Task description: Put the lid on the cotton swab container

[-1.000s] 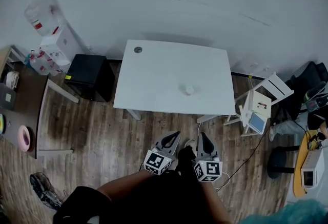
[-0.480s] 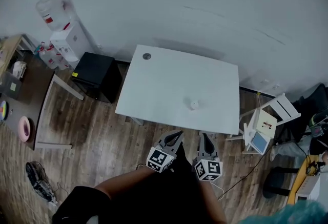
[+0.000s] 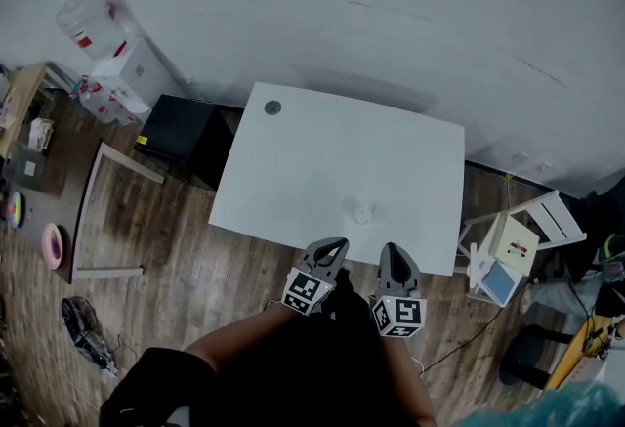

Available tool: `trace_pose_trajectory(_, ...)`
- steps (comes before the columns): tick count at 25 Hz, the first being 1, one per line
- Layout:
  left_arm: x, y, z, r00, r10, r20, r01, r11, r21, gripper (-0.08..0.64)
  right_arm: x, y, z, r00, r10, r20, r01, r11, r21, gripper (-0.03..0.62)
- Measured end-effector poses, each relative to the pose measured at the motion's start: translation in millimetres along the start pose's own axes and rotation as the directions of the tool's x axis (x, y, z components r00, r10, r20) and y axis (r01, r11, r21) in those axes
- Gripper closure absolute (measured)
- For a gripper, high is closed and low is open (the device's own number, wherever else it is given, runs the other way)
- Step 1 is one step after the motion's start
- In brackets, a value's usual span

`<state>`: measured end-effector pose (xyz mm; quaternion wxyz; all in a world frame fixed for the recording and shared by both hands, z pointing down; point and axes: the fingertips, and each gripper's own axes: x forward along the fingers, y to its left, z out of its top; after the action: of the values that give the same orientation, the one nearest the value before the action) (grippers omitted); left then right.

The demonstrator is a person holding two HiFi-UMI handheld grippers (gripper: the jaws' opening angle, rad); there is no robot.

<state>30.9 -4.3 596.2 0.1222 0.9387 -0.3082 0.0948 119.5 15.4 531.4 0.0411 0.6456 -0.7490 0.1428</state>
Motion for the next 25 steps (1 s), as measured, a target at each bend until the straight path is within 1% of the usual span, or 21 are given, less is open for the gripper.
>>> trace_pose_trajectory(2,16.0,6.7,-1.0,1.000,0.024,-0.012,-0.024,0.999,-0.022,0.546,15.4,-14.4,-3.0,1.000,0.011,-0.010,-0.011,1.000,0.003,0.560)
trace_pose_trajectory(4,30.3,12.7,-6.3,0.999,0.035,-0.029,-0.036,0.999,-0.020,0.546,32.7,-27.1,-6.9,0.999,0.030,-0.022,-0.029,1.000,0.011,0.560)
trace_pose_trajectory(6,46.9,19.2,-11.5,0.998,0.031,-0.058,-0.032,0.999,-0.011,0.545,52.1,-40.8,-11.2,0.998,0.046,-0.039,-0.046,0.999,0.014,0.560)
trace_pose_trajectory(8,61.2,24.2,-12.2,0.996,0.028,-0.085,-0.030,0.999,-0.018,0.545,68.5,-53.7,-15.1,0.996,0.066,-0.059,-0.065,0.998,0.016,0.560)
trace_pose_trajectory(12,76.3,28.6,-16.3,0.994,0.041,-0.104,-0.044,0.999,-0.027,0.545,94.0,-68.3,-18.2,0.988,0.127,-0.092,-0.127,0.992,0.007,0.560)
trace_pose_trajectory(14,84.0,35.1,-24.5,0.992,0.034,-0.121,-0.038,0.999,-0.025,0.543,109.5,-72.4,-17.9,0.984,0.148,-0.099,-0.149,0.989,-0.003,0.560)
trace_pose_trajectory(15,86.8,36.1,-31.4,0.990,0.025,-0.138,-0.030,0.999,-0.037,0.538,113.6,-75.0,-18.1,0.983,0.152,-0.105,-0.153,0.988,-0.005,0.560)
trace_pose_trajectory(18,90.8,31.6,-46.7,0.984,-0.011,-0.176,-0.008,0.994,-0.107,0.484,111.0,-86.6,-11.6,0.984,0.136,-0.112,-0.133,0.991,0.031,0.560)
trace_pose_trajectory(20,91.9,30.8,-47.7,0.983,-0.034,-0.183,0.016,0.995,-0.102,0.446,110.0,-91.2,-8.1,0.988,0.115,-0.102,-0.108,0.992,0.065,0.560)
trace_pose_trajectory(22,94.8,31.7,-52.2,0.980,-0.047,-0.196,0.032,0.996,-0.080,0.405,112.0,-93.7,-13.6,0.989,0.099,-0.108,-0.092,0.994,0.060,0.560)
trace_pose_trajectory(25,102.3,30.1,-70.5,0.973,-0.059,-0.223,0.041,0.996,-0.085,0.388,112.6,-100.7,-29.2,0.985,0.092,-0.146,-0.086,0.995,0.047,0.560)
